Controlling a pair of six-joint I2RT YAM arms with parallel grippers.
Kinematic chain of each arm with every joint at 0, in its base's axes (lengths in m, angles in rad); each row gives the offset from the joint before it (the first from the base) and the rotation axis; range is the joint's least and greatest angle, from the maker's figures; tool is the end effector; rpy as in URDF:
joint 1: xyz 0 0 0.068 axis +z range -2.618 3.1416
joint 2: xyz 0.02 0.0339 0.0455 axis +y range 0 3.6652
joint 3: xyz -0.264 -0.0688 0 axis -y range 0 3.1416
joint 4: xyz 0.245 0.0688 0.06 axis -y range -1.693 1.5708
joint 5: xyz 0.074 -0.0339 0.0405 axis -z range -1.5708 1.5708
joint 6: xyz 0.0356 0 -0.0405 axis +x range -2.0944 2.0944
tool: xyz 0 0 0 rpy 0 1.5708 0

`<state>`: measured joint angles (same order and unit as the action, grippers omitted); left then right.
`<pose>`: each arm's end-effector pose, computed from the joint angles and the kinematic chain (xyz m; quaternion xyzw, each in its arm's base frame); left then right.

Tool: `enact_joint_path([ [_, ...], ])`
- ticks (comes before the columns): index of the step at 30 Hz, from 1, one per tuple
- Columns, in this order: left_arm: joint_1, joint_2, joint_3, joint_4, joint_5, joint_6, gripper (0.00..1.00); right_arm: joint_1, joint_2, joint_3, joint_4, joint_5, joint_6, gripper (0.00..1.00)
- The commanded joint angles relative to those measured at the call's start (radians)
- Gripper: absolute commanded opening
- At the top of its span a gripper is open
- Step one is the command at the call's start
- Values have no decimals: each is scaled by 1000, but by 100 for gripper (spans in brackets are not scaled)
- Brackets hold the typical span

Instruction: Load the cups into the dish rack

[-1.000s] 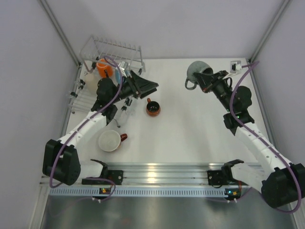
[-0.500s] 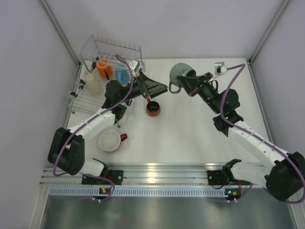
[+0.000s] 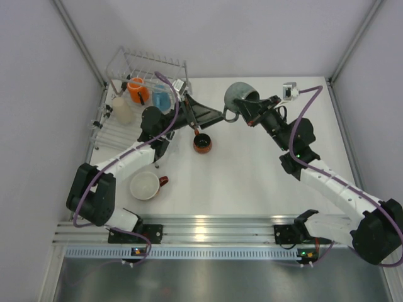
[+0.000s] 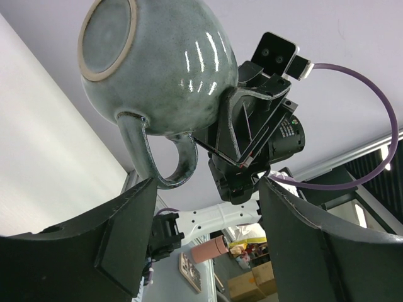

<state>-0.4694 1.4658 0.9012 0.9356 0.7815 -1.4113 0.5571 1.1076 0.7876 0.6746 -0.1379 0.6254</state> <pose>0.2776 -0.1689 0.3316 0.0433 0.6078 -0.7432 0.2762 0.2147 0.1395 0.3675 -0.0371 0.5715 0.4891 0.6579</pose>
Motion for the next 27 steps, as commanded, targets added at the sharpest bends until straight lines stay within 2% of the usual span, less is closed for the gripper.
enact_joint_path([
  [1, -21, 14, 28, 69, 27, 8, 72, 41, -15, 104, 229, -15, 2, 0],
  [12, -35, 56, 56, 69, 38, -5, 72, 78, 9, 96, 255, -22, 16, 0],
  [22, -35, 48, 34, 71, 39, -20, 73, 89, -41, 93, 174, 18, -87, 0],
  [27, -37, 56, 48, 69, 36, -21, 73, 90, -31, 99, 187, -17, -47, 0],
])
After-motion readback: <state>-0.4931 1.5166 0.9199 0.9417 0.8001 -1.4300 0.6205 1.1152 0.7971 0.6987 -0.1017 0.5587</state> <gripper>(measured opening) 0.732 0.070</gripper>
